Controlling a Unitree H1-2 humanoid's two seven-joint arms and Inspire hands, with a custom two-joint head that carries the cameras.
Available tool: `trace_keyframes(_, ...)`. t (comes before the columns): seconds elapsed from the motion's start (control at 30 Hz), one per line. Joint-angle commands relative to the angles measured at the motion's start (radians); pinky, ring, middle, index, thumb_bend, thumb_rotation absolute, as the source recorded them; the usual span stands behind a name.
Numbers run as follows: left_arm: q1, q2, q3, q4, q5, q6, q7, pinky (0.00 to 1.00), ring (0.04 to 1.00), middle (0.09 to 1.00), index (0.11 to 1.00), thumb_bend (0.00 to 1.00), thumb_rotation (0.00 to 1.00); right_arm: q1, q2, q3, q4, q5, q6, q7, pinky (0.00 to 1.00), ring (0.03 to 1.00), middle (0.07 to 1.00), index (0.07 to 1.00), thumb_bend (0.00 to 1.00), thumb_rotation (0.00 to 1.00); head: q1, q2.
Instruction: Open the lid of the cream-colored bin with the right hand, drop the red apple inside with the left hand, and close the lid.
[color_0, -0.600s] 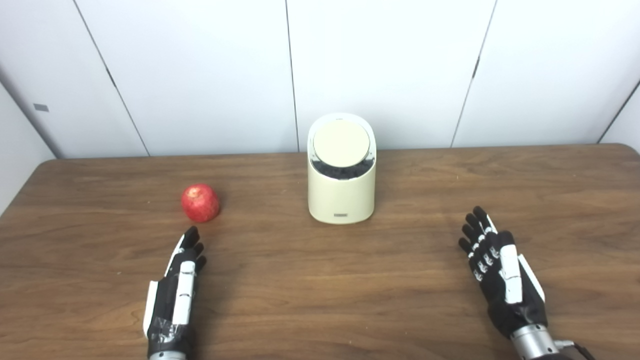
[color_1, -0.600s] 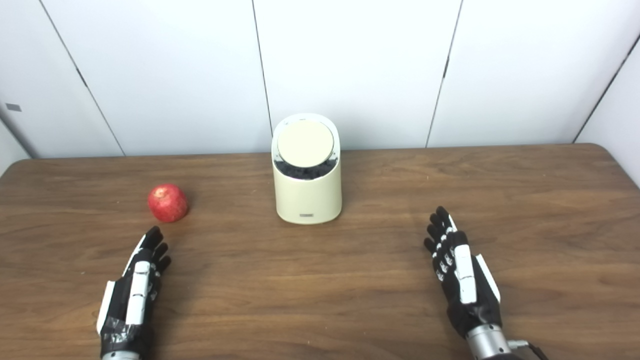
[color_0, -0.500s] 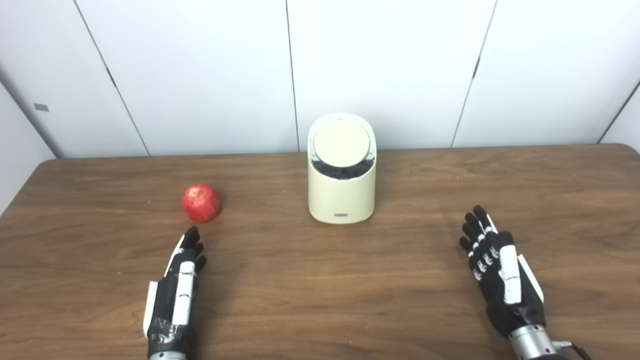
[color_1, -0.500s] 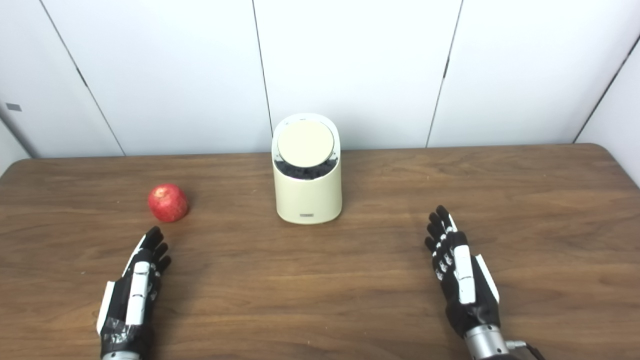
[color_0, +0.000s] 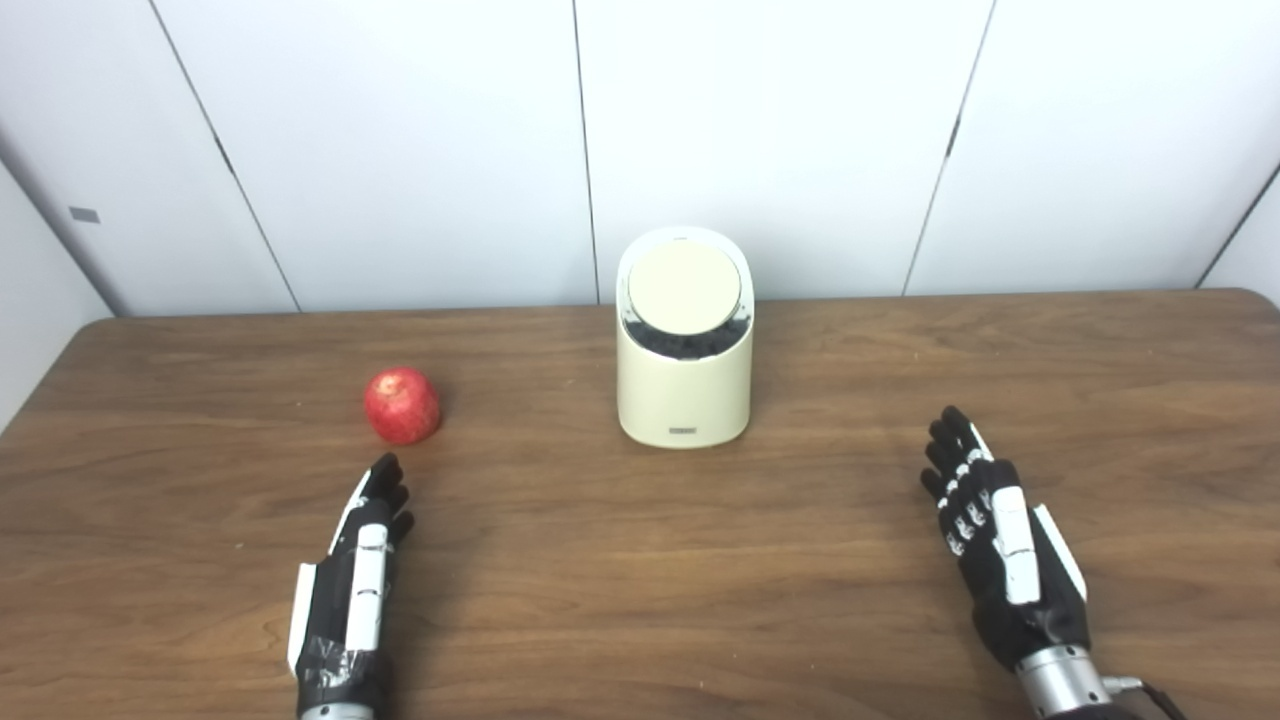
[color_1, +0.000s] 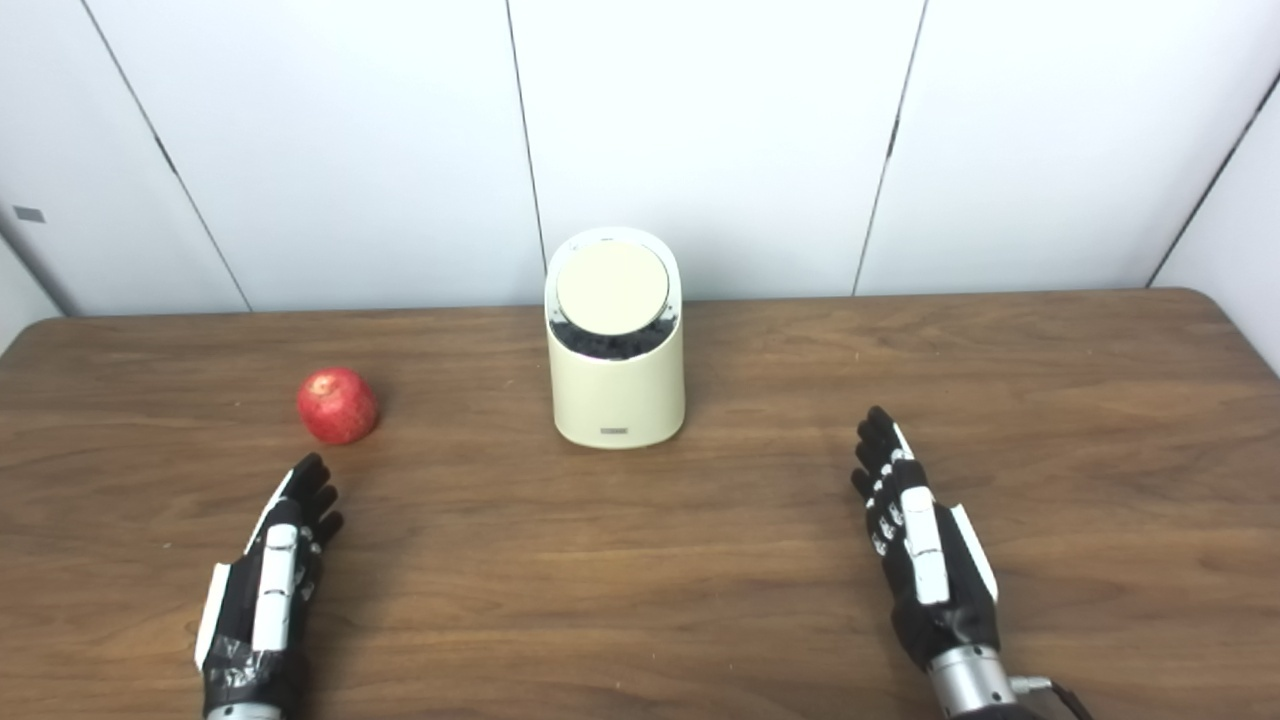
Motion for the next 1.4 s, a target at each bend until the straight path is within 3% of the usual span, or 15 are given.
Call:
trace_keyframes(0.0,-0.007,-0.001,-0.003,0.012,0.011,-0.018,0.002,0.96,0.953,0.954,0.940,0.48,0.85,-0.011,-0.007,0.002,0.002,-0.019,-0.045,0.003,1.00,1.000,0.981,0.957,0.59,0.88,0.001,-0.015)
trace_keyframes(0.2,-0.005,-0.002,-0.004,0.037,0.009,-0.039,-0.001,0.96,0.963,0.967,0.953,0.44,0.82,-0.032,-0.002,0.017,-0.013,-0.116,-0.021,-0.039,1.00,0.981,0.972,0.971,0.64,0.70,0.002,-0.062)
trace_keyframes(0.4,-0.005,-0.008,-0.010,0.062,0.019,-0.061,0.002,0.98,0.966,0.970,0.961,0.42,0.83,-0.105,0.005,0.039,0.002,-0.265,0.014,-0.107,0.87,0.937,0.953,0.966,0.72,0.64,0.019,-0.114)
trace_keyframes(0.67,-0.012,-0.011,-0.013,0.093,0.013,-0.086,-0.004,1.00,0.970,0.972,0.965,0.38,0.79,-0.250,0.001,0.076,0.013,-0.358,0.098,-0.118,0.97,0.961,0.970,0.974,0.83,0.55,0.022,-0.155)
trace_keyframes(0.9,-0.013,-0.016,-0.016,0.104,0.023,-0.093,-0.001,1.00,0.973,0.969,0.967,0.36,0.77,-0.387,0.013,0.104,0.068,-0.402,0.109,-0.131,0.97,0.963,0.961,0.959,0.90,0.49,0.016,-0.173)
trace_keyframes(1.07,-0.014,-0.020,-0.023,0.108,0.024,-0.096,-0.006,1.00,0.992,0.986,0.982,0.35,0.79,-0.485,0.011,0.126,0.125,-0.441,0.099,-0.141,0.91,0.956,0.960,0.965,0.89,0.42,0.011,-0.178)
trace_keyframes(1.17,-0.015,-0.023,-0.028,0.109,0.027,-0.094,-0.006,1.00,0.994,0.986,0.986,0.35,0.80,-0.526,0.012,0.128,0.151,-0.435,0.098,-0.138,0.94,0.973,0.968,0.965,0.89,0.38,0.011,-0.179)
trace_keyframes(1.37,-0.014,-0.030,-0.034,0.103,0.027,-0.088,-0.007,1.00,0.999,0.993,0.996,0.32,0.81,-0.629,0.005,0.151,0.223,-0.487,0.108,-0.149,0.90,0.966,0.960,0.950,0.91,0.37,0.014,-0.172)
